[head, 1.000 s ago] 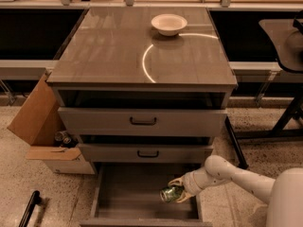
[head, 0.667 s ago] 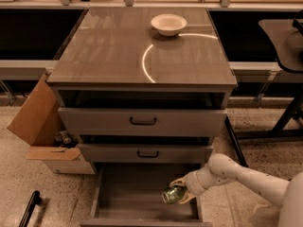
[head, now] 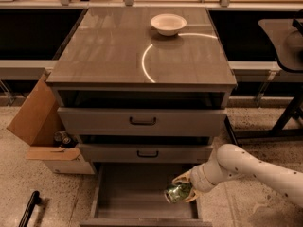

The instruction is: Pick green can from bottom drawer and place on counter

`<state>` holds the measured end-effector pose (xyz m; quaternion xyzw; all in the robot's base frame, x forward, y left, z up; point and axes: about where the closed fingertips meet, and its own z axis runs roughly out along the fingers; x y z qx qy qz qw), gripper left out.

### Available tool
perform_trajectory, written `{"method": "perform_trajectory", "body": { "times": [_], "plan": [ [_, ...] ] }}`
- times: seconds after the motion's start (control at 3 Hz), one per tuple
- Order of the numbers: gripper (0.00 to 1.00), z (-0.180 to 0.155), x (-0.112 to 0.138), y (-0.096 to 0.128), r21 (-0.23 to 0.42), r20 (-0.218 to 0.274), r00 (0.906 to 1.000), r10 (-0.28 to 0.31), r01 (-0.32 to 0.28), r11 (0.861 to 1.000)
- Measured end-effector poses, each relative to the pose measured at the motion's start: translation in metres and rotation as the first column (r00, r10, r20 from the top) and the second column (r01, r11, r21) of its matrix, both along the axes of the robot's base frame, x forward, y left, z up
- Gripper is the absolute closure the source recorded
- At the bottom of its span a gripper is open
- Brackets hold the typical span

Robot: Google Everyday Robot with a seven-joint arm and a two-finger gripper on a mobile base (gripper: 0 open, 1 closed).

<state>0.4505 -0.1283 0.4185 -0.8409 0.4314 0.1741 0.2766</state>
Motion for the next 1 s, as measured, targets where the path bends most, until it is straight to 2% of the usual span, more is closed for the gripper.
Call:
{"method": "perform_trajectory", "body": {
  "times": [0.33, 0.67, 1.0],
  "plan": [
    [1.0, 0.054, -0.01, -0.006, -0.025, 0.07, 0.9973, 0.021, -0.019, 0.999],
    [1.0, 0.107, -0.015, -0.014, -0.052, 0.144, 0.9889, 0.038, -0.031, 0.998],
    [1.0, 0.107, -0.015, -0.014, -0.052, 0.144, 0.9888, 0.038, -0.031, 0.998]
  ]
}}
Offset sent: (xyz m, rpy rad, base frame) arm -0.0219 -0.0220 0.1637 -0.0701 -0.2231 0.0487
